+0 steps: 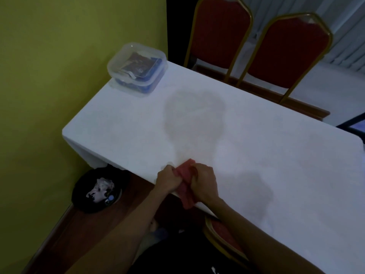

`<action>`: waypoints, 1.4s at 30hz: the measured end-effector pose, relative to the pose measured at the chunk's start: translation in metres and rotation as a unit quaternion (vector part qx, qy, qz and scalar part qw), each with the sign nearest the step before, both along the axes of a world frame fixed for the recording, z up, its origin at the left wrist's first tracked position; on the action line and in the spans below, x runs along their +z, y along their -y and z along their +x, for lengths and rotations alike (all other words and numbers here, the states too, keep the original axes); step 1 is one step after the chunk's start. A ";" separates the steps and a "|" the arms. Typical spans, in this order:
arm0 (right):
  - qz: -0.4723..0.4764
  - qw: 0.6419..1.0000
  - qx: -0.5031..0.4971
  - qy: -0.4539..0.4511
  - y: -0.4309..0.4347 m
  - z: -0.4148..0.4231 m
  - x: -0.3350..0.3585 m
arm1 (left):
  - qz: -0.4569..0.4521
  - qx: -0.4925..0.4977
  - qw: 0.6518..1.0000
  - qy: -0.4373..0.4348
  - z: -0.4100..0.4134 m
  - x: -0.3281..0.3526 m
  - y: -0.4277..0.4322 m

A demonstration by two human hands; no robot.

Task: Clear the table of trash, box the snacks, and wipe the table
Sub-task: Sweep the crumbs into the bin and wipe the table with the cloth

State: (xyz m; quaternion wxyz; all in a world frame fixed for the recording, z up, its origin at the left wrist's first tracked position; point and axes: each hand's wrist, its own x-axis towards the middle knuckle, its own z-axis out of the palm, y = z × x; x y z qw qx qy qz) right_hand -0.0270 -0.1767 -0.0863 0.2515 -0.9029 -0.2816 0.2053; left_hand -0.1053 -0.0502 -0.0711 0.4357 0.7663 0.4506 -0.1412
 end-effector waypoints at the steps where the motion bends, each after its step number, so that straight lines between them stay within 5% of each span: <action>1: -0.014 1.000 -0.003 0.006 0.006 0.000 0.000 | -0.019 -0.010 1.000 -0.008 0.000 0.001 0.000; 6: 0.061 0.982 -0.071 -0.165 0.026 0.012 0.023 | -0.030 -0.108 0.992 0.053 0.022 0.026 0.017; 12: 0.108 0.955 -0.076 -0.265 0.089 0.059 0.051 | -0.080 -0.228 0.965 0.104 0.066 0.066 0.050; 21: 0.212 0.850 -0.168 -0.452 0.223 0.091 0.078 | -0.356 -0.058 0.921 0.147 0.101 0.073 0.159; 27: 0.054 0.919 -0.152 -0.359 0.284 0.114 0.073 | -0.289 -0.143 0.945 0.059 0.100 0.042 0.205; 33: -0.046 0.950 -0.125 -0.281 0.276 0.120 0.040 | -0.212 -0.200 0.956 -0.021 0.089 0.008 0.223; 37: -0.083 0.979 -0.102 -0.155 0.259 0.119 0.030 | -0.197 -0.126 0.972 0.000 0.094 0.006 0.228; 42: -0.136 0.986 -0.082 0.046 0.250 0.114 0.036 | -0.057 -0.152 0.987 0.010 0.091 0.012 0.226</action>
